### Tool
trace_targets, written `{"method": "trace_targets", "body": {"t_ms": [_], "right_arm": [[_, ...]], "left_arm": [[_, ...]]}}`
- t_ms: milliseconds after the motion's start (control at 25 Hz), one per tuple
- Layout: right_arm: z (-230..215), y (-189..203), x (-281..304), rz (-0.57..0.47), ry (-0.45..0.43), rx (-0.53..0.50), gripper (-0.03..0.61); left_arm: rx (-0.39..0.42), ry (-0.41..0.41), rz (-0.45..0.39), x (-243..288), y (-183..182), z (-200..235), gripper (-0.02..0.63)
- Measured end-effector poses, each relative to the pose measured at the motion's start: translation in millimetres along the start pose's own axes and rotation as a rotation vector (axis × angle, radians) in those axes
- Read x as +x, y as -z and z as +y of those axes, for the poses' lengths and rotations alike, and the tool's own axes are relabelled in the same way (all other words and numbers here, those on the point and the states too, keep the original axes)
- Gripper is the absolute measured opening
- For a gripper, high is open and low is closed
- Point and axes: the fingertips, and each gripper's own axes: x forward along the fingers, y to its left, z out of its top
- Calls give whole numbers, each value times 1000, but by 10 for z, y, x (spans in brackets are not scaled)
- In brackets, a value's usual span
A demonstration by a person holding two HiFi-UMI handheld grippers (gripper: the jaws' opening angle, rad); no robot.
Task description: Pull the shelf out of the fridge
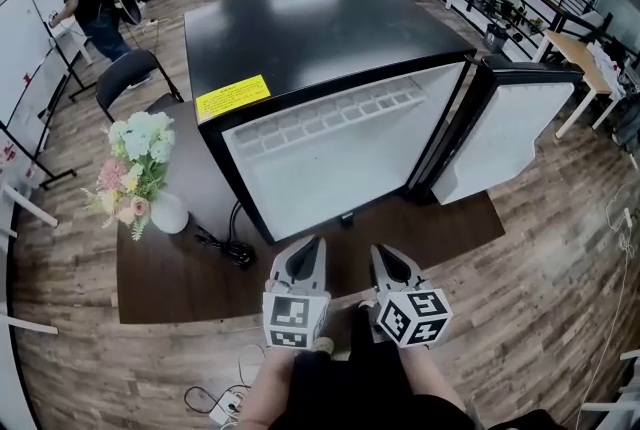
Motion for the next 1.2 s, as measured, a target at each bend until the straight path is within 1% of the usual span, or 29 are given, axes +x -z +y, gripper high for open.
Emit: {"method": "trace_targets", "body": {"t_ms": [320,480,600,680,840,920,1040,1200], "right_arm": [[-191,-316,336,-2,-84,-17,-8],[-251,-468,496,-5,-129,-6,-8],[-249,-647,574,-23,-177,20,-9],[-250,-793,622,-43,-206,34,-9],[-280,-1039,731,-72,-258,48,-9],[-289,-1136,784,-82,-289,79,-9],[-296,-1311,841,-109,-340,165,-9],[-314,-1514,899,-124,-401,329,-8]], "left_arm": [[-35,-59,-20,359,-161,36,5],[-92,-85,-40,500,-235,109,5],[-200,-94,-61,554,-297,155,5],[-280,-95,-91,588,-374,186,5],[-406,-94,-148,663,-529,244,5],[-473,-99,-176,680,-586,277,5],[-582,-82,-239,685,-693,312,5],[-748,-33,-333,672,-818,348,6]]}}
